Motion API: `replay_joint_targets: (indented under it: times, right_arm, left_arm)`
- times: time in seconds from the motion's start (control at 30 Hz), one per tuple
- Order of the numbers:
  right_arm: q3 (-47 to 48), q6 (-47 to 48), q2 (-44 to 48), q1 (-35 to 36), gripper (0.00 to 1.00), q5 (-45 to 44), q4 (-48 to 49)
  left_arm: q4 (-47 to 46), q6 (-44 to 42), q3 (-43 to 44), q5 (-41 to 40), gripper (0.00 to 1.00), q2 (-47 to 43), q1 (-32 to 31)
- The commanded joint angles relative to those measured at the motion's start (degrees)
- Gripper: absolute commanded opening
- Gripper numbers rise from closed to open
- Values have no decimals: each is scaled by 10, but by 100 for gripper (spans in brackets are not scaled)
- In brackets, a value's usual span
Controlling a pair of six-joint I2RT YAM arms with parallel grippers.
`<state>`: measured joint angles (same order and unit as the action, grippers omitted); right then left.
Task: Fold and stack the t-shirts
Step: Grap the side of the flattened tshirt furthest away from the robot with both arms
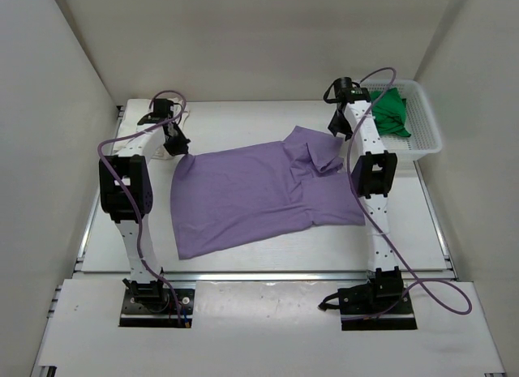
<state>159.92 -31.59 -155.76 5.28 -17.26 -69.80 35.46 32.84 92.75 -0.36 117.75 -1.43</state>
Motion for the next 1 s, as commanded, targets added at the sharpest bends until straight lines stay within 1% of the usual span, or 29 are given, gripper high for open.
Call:
replay_joint_targets:
  times: [0.0, 0.17, 0.33, 0.43, 0.5, 0.53, 0.63, 0.77, 0.8, 0.97]
  right_arm:
    - [18, -36, -30, -9, 41, 0, -38]
    - [17, -36, -43, -8, 41, 13, -11]
    - [17, -59, -43, -19, 40, 35, 13]
    - [18, -63, -49, -21, 40, 30, 20]
    - [17, -67, -53, -25, 41, 37, 22]
    - [17, -79, -55, -25, 40, 33, 20]
    - [18, -73, -46, -26, 39, 9, 26]
    - [18, -72, -32, -25, 39, -1, 25]
    - [18, -67, -38, -24, 40, -1, 31]
    - [18, -86, -65, -43, 40, 31, 25]
  left_arm:
    - [-15, -1, 23, 21, 0, 1, -4]
    - [-17, -7, 23, 29, 0, 0, -6]
    - [-20, -6, 21, 33, 0, -2, -4]
    - [-21, -7, 21, 33, 0, 2, -7]
    - [-22, -8, 19, 33, 0, 4, -9]
    - [-22, -8, 19, 31, 0, 3, -10]
    - [-24, -10, 16, 35, 0, 0, -10]
    - [-25, -6, 9, 37, 0, -4, -6]
    - [-25, -7, 9, 34, 0, -7, -6]
    - [-26, -7, 8, 31, 0, -10, -5]
